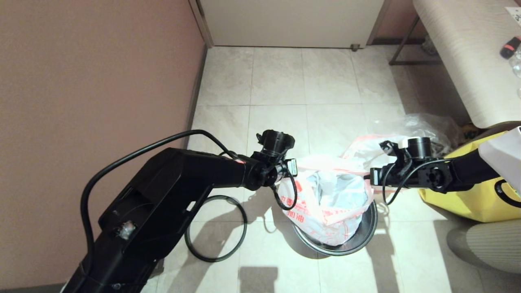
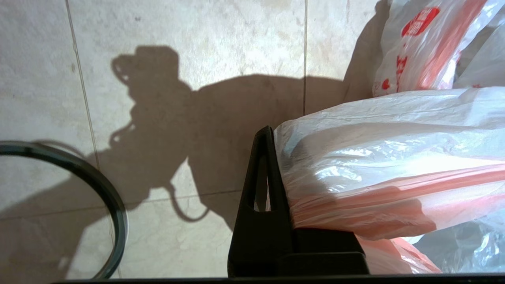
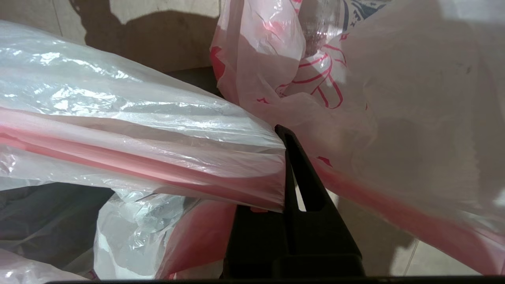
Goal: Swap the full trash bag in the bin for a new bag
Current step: Put the new garbage bag on the trash can
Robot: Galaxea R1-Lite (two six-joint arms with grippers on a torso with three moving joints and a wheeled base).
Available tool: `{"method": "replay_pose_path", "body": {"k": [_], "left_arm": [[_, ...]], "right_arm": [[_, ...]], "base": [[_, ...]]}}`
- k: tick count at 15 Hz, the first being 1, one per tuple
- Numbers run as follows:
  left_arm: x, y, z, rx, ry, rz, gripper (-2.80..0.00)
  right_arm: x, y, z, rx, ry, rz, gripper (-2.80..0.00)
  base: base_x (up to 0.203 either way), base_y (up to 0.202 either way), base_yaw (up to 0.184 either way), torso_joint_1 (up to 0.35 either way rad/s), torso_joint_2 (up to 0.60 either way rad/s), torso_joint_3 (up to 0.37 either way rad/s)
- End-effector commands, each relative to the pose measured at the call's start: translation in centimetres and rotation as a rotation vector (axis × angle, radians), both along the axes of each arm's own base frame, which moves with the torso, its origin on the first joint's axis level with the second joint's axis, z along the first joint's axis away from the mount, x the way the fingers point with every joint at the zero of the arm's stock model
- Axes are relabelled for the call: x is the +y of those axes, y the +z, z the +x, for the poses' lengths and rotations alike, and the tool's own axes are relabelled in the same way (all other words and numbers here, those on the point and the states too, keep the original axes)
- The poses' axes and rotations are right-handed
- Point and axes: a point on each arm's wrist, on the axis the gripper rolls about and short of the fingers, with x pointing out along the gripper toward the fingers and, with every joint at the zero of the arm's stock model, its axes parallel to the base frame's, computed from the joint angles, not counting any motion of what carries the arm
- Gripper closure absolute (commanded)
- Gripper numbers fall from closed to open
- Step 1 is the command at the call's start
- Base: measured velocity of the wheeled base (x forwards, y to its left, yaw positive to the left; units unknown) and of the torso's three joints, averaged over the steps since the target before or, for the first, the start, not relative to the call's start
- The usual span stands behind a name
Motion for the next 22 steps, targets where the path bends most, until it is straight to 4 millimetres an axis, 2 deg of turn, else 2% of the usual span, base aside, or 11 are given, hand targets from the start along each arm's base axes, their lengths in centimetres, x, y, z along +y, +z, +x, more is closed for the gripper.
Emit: {"method": "replay_pose_path", "body": {"k": [1,2,3,5,9,12,14,17,19,22], "left_arm": [[-0.1,0.0,0.1,-0.014,0.002,-0.001,0.00],[-0.1,0.4,0.1,-0.031,0.010,-0.009,0.00],[-0.1,1.6,-0.1,-0.067,0.020,-0.034,0.00],[-0.6,3.2,-1.2,-0.079,0.013,-0.061,0.00],[-0.5,2.8,-2.7,-0.027,0.048,-0.023,0.00],[0.7,3.5,-7.1,0.046,0.018,-0.007,0.00],[1.0,3.1,-9.5,0.056,-0.022,-0.012,0.00],[0.9,1.4,-10.6,0.080,-0.053,0.008,0.00],[1.1,0.6,-11.3,0.105,-0.060,0.029,0.00],[2.0,-2.3,-12.9,0.183,-0.065,0.102,0.00]], "right_arm": [[0.0,-0.7,0.3,0.020,0.000,0.000,0.00],[-0.2,-0.5,0.3,0.014,-0.005,0.003,0.00],[-0.3,0.1,0.3,0.001,-0.009,0.015,0.00],[-0.5,1.9,0.0,-0.026,-0.002,0.076,0.00],[-1.3,4.2,-1.1,-0.057,-0.024,0.097,0.00],[-2.6,6.2,-4.9,-0.055,-0.008,0.140,0.00],[-3.5,5.6,-6.7,-0.052,-0.001,0.156,0.00],[-3.6,3.8,-7.5,-0.024,0.021,0.123,0.00],[-3.6,3.3,-8.1,0.000,0.009,0.102,0.00],[-3.4,1.2,-9.8,0.071,0.024,0.047,0.00]], "base": [[0.000,0.000,0.000,0.000,0.00,0.000],[0.000,0.000,0.000,0.000,0.00,0.000],[0.000,0.000,0.000,0.000,0.00,0.000],[0.000,0.000,0.000,0.000,0.00,0.000],[0.000,0.000,0.000,0.000,0.00,0.000],[0.000,0.000,0.000,0.000,0.00,0.000],[0.000,0.000,0.000,0.000,0.00,0.000],[0.000,0.000,0.000,0.000,0.00,0.000],[0.000,0.000,0.000,0.000,0.00,0.000],[0.000,0.000,0.000,0.000,0.00,0.000]]}}
